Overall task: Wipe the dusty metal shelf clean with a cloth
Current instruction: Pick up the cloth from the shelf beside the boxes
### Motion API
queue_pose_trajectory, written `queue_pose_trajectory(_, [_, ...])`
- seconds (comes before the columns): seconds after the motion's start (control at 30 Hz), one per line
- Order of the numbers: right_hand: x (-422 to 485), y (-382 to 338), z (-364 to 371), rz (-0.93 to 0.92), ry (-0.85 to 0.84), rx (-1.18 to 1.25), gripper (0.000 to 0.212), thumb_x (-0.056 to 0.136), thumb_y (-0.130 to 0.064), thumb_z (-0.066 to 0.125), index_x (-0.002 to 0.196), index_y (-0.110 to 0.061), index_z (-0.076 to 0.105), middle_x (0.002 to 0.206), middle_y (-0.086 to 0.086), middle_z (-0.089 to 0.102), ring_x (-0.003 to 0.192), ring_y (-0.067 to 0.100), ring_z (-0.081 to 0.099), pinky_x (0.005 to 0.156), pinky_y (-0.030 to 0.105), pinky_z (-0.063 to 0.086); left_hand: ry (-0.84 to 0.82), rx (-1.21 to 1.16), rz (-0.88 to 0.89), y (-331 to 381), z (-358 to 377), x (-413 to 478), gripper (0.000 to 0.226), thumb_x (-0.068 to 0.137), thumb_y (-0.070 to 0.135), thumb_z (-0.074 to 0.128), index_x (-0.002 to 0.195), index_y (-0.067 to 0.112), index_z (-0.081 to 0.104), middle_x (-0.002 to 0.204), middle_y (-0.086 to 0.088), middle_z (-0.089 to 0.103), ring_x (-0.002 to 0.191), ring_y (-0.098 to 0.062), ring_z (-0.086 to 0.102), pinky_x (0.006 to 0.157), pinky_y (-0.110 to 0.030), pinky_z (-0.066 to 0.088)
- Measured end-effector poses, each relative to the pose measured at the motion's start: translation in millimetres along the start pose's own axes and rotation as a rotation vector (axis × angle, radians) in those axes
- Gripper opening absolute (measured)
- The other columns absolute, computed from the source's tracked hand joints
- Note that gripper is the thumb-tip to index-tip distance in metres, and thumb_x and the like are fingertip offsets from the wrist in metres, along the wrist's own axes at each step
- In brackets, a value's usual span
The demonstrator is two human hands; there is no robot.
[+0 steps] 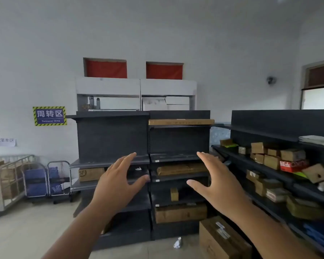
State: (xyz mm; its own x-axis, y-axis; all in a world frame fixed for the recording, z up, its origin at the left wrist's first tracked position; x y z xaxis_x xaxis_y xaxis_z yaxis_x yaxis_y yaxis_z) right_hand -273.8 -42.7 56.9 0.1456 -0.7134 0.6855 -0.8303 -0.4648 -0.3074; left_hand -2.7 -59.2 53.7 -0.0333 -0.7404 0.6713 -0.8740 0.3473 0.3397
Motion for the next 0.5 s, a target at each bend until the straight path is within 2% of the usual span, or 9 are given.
queue_pose_trajectory(0.2, [-2,31,5,0.089,0.037,-0.05,0.079,0.079,-0.066,0.054,0.145,-0.04,0.02,0.154,-0.017,0.028,0.141,0.003,0.025,0.113,0.037,0.034,-0.074,-0.09,0.071,6,50,21,0.083,0.073,0.083,0.04,0.144,0.044,0.021,0.145,0.015,0.039,0.126,-0.014,0.043,0.094,-0.037,0.044])
queue_pose_trajectory(0.4, [-4,102,-18,0.183,0.072,-0.175,0.079,0.079,-0.067,0.05,0.147,-0.038,0.02,0.155,-0.016,0.028,0.137,-0.005,0.02,0.11,0.026,0.026,-0.145,-0.195,0.169,58,117,62,0.084,0.073,0.081,0.04,0.145,0.042,0.021,0.147,0.012,0.038,0.13,-0.014,0.038,0.1,-0.04,0.042])
queue_pose_trajectory(0.5, [-3,156,-28,0.252,0.066,-0.215,0.078,0.081,-0.065,0.053,0.146,-0.036,0.021,0.154,-0.015,0.029,0.14,0.004,0.026,0.113,0.033,0.032,-0.175,-0.242,0.214,94,166,87,0.085,0.072,0.082,0.038,0.145,0.044,0.021,0.147,0.013,0.037,0.131,-0.014,0.038,0.099,-0.039,0.042])
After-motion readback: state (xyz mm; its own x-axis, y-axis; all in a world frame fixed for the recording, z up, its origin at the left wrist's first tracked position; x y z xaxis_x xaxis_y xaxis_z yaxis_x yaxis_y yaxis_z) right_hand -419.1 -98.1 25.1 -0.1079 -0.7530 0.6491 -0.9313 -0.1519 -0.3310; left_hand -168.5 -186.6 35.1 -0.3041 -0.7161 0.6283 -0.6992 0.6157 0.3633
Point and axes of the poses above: each hand's wrist, its own x-axis towards the middle knuckle, its own z-axis out of the palm, y = z × x, the point moved 8 cm from there along x, towards the middle knuckle
